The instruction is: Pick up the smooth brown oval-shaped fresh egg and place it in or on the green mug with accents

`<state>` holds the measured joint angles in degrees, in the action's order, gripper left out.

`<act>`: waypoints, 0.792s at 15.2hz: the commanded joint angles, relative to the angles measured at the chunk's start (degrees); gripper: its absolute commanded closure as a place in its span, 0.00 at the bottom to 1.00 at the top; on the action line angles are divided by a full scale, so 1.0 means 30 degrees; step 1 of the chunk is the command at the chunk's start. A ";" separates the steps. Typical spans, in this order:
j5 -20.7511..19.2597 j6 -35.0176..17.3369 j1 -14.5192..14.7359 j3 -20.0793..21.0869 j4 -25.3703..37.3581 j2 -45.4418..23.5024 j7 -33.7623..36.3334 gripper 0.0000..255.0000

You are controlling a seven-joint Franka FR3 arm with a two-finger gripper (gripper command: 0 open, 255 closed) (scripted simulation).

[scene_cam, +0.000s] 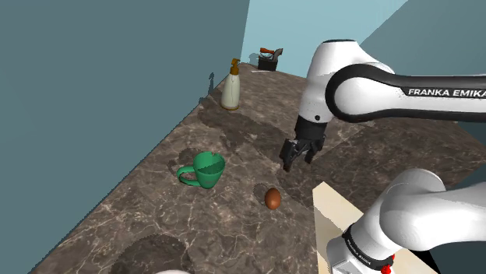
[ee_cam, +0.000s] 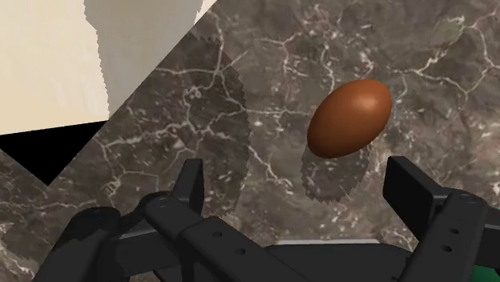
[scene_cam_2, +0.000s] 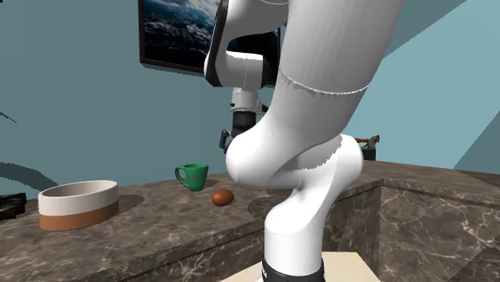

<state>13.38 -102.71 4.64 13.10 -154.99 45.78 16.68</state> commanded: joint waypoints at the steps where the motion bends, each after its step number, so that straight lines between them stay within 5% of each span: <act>1: 0.0733 -0.1408 0.0286 0.0835 -0.0582 -0.0778 0.0797 0.00; 7: 0.2551 -0.5277 0.0968 0.3186 -0.1366 -0.3803 0.2911 0.00; 12: 0.2960 -0.6920 0.1117 0.3604 -0.2194 -0.4620 0.2851 0.00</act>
<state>22.02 -122.14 7.98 23.61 -161.10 32.74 25.30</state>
